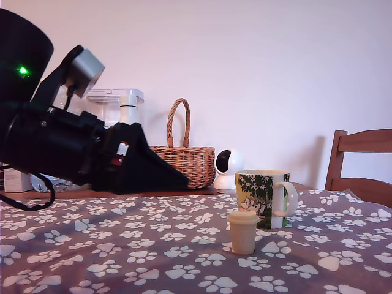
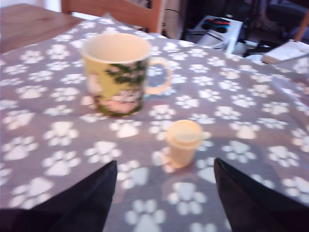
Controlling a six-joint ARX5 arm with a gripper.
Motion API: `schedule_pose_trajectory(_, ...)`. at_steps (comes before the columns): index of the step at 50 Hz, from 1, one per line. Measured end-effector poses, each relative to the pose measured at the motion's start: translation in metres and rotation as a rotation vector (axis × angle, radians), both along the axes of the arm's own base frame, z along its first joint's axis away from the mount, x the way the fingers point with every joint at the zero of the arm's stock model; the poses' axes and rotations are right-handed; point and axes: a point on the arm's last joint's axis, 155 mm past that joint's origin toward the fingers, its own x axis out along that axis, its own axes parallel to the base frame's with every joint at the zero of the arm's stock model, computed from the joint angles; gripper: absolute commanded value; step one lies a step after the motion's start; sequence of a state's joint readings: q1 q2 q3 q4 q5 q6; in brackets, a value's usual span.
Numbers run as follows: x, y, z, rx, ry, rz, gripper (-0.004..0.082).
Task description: Pick up the coffee capsules from the table one by one and drop them inside the nearest coffee cup
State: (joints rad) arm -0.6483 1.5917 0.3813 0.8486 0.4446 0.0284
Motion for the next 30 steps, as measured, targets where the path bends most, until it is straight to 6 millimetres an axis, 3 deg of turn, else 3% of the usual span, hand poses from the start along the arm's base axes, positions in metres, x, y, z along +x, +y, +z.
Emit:
schedule_pose_trajectory(16,-0.014,-0.010,-0.004,0.030,-0.025,-0.058,0.0573)
schedule_pose_trajectory(30,-0.008,-0.005,-0.010,0.062,-0.026,-0.011,0.0573)
